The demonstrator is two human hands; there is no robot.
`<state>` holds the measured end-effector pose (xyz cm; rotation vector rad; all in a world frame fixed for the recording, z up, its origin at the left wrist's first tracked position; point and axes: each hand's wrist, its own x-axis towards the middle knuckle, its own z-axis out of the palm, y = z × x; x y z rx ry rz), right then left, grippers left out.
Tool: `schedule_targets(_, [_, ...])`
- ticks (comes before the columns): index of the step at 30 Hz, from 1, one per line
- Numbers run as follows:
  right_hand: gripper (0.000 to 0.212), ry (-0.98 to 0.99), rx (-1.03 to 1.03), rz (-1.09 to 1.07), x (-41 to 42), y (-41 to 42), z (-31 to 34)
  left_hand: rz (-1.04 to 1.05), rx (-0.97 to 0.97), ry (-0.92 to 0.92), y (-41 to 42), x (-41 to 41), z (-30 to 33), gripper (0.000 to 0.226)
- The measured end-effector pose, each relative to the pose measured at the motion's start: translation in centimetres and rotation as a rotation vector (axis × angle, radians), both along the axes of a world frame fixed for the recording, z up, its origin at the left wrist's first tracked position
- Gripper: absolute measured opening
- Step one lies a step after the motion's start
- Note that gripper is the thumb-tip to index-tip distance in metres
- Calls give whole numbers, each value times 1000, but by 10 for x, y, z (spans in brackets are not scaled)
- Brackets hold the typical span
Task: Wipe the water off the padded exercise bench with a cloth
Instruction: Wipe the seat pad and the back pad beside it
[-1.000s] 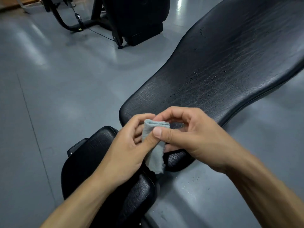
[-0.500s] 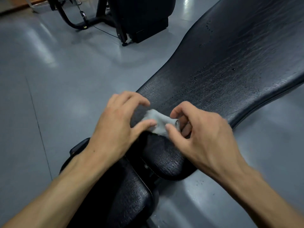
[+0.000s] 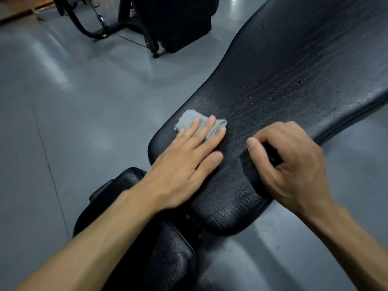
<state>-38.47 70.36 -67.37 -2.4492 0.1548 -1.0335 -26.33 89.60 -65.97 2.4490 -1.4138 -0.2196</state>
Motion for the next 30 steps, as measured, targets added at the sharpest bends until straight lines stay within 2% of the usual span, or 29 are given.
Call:
schedule_targets(2, [25,-15,48,25,-4,-2,3,-4,-30,30,-9,3,4,68])
schedule_targets(7, [25,-88,181,-16,-21,-17,18,-134,-7,-39,16,-63,-4,64])
schedule_targets(11, [29,-146,258,-63,-29,-25,26,-83,-57,-14,-27,-24,5,62])
schedule_targets(15, [30,-157,225,-73,-45,-30,35,8,-108,64,-54,-9,11,59])
schedule_targets(20, [30,-187,218,-117,-69,-45,41,-130,-103,-4,-12,-68,-2,58])
schedule_targets(24, [29,-151,145,-89,-82,-50,57,-133,-41,-50,-32,-31,9,57])
schedule_targets(27, [28,-71,56,-31,-84,-52,75,-9,-51,14,-58,-14,19,60])
schedule_targets(30, [26,56,-7,33,-103,-56,72,-100,-85,12,-51,-57,11,57])
